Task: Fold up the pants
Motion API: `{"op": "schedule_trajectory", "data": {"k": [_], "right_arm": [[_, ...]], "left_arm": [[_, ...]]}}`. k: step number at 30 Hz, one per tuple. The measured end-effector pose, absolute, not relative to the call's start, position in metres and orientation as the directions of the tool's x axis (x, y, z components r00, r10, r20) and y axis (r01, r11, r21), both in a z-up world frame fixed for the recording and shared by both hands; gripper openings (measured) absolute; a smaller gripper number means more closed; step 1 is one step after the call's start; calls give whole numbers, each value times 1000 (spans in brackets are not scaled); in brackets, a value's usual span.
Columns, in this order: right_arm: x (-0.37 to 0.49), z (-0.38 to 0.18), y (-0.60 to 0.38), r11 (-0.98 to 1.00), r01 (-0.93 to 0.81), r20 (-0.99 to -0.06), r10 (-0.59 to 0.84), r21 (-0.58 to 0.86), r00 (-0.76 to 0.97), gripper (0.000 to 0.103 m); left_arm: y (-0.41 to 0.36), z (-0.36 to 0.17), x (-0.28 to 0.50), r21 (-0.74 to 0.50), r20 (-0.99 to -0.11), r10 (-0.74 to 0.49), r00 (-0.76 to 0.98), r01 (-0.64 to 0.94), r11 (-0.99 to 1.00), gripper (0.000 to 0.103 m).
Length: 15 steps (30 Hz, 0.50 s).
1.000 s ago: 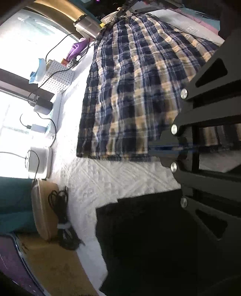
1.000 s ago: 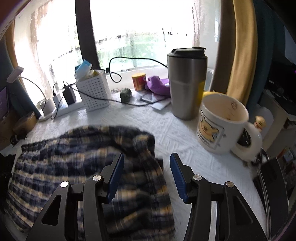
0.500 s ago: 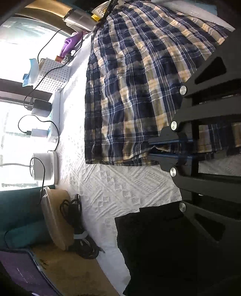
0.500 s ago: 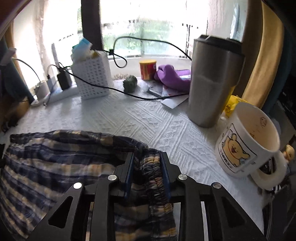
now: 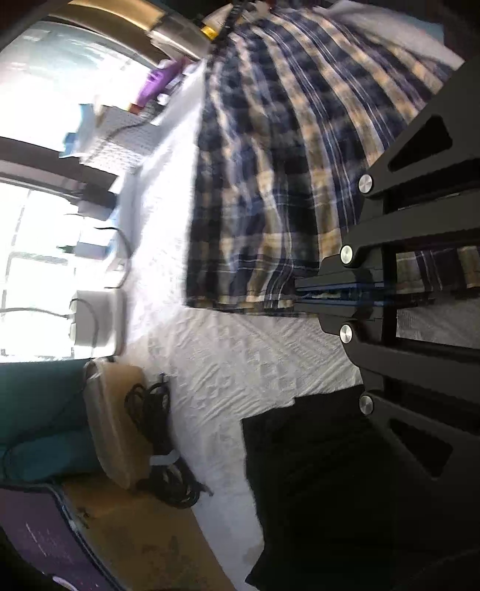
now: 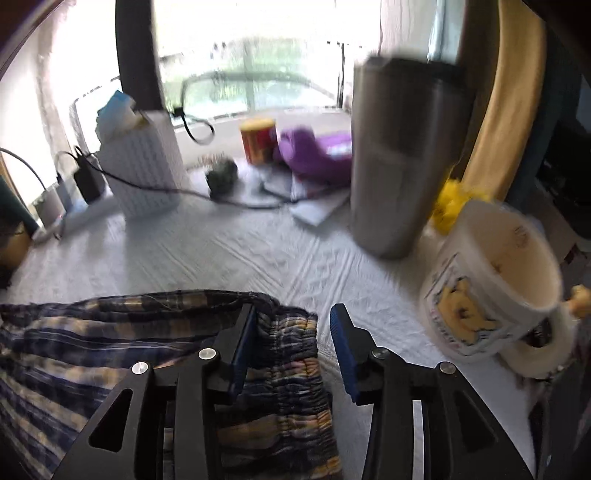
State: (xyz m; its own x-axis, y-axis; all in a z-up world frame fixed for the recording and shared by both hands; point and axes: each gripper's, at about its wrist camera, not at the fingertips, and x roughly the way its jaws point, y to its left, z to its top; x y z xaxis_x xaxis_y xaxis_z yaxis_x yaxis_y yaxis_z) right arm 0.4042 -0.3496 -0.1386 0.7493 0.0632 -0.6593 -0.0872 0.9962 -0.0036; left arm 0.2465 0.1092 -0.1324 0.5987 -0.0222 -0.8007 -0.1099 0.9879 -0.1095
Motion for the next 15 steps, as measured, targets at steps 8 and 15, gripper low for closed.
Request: {"op": "schedule_trajectory", "data": {"k": [8, 15], "right_arm": [[380, -123, -283, 962, -270, -648, 185, -33, 739, 67], [388, -144, -224, 917, -397, -703, 259, -36, 662, 67]], "left_arm": [[117, -108, 269, -78, -762, -1, 648, -91, 993, 5], [105, -129, 304, -122, -791, -102, 604, 7, 993, 8]]}}
